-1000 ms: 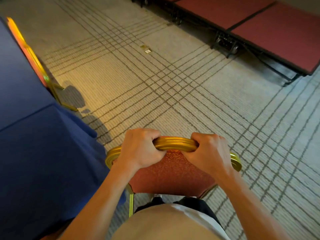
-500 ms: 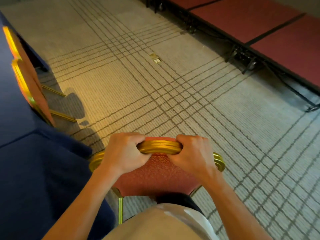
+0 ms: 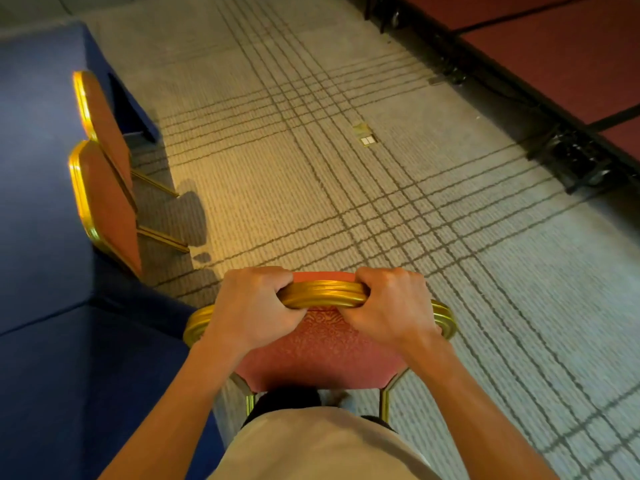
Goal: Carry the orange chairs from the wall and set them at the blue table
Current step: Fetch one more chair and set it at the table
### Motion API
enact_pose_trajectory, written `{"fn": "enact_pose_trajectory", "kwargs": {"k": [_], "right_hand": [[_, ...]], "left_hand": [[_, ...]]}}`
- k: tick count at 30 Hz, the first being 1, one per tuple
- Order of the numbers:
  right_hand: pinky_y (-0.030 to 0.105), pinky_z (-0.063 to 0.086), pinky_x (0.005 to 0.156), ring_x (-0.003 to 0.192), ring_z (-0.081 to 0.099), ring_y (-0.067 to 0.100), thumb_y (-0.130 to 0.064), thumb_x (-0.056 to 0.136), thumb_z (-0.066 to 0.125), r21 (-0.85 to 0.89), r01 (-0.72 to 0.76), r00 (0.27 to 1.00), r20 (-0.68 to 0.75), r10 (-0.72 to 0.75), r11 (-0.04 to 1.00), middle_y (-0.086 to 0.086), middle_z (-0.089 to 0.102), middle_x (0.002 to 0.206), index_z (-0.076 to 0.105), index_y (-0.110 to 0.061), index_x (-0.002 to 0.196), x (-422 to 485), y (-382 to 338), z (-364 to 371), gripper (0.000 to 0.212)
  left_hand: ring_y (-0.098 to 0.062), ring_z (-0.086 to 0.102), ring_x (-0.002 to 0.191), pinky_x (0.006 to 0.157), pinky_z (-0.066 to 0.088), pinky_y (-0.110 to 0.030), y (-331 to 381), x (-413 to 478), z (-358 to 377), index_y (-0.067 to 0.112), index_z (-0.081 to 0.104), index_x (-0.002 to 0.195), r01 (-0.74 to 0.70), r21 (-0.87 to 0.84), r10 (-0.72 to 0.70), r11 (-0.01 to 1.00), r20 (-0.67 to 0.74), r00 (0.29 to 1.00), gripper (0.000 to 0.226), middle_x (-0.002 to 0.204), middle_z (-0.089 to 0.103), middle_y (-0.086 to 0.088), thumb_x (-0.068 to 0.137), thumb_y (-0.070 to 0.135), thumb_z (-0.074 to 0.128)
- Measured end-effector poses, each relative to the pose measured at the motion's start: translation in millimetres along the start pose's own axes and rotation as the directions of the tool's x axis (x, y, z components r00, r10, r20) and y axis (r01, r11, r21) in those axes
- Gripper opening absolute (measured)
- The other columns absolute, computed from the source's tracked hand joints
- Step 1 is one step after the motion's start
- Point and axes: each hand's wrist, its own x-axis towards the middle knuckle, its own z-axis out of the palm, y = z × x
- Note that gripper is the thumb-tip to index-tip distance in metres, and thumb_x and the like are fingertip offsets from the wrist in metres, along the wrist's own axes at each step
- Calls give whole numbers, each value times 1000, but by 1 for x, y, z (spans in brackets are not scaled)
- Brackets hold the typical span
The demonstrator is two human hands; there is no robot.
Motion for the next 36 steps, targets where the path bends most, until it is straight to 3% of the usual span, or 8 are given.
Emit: {"fn": "enact_pose_trajectory", "kwargs": {"k": [3,8,17,22,27,30,36], "right_hand": [[31,44,52,52,59,21,-59,75,60,-5,13,999,51,-12,1000,-6,60,56,38,-31,59,56,10,19,39],[28,38,52,50,58,21,-53,74,70,-49,74,996,60,-71,996,-6,60,54,46,-27,59,144,21,40,39],[23,31,50,44,56,23,-46,64,79,-93,137,990,-14,-139,986,-3,60,50,34,-32,59,310,18,60,47],[26,35,48,44,56,24,-54,68,65,-65,156,988,4,-156,986,-3,59,50,35,-30,58,393,19,75,39],[25,29,48,43,55,22,-50,68,74,-53,153,988,35,-152,987,-3,57,49,32,-31,58,465,34,106,47],[25,30,49,44,56,23,-49,69,77,-41,175,983,54,-173,984,-2,58,49,33,-31,57,522,45,127,50],[25,31,50,50,63,26,-57,67,63,-14,274,959,75,-273,962,0,64,54,38,-29,57,647,55,159,39]], "left_hand": [[-13,46,45,46,32,-27,-32,38,13,30,35,55,47,-4,-47,999,-1,999,41,49,38,11,63,32,75],[-14,50,47,47,37,-29,-84,107,26,23,42,53,101,-9,-101,995,-15,995,33,49,46,10,62,37,70],[-15,48,45,45,37,-31,-180,238,18,16,46,52,144,12,-143,989,-52,988,32,48,46,5,60,39,67],[-17,51,47,46,38,-31,-226,300,12,16,46,53,142,13,-140,990,-89,986,34,49,49,4,63,46,59],[-18,51,45,45,32,-29,-270,359,25,22,37,54,134,21,-132,991,-101,986,34,48,48,3,64,45,61],[-21,54,46,45,37,-30,-300,404,32,29,34,56,155,20,-151,988,-121,981,32,49,52,1,63,46,59],[-23,55,45,47,33,-27,-357,488,34,25,38,53,243,38,-235,969,-150,960,28,49,53,-1,62,44,57]]}}
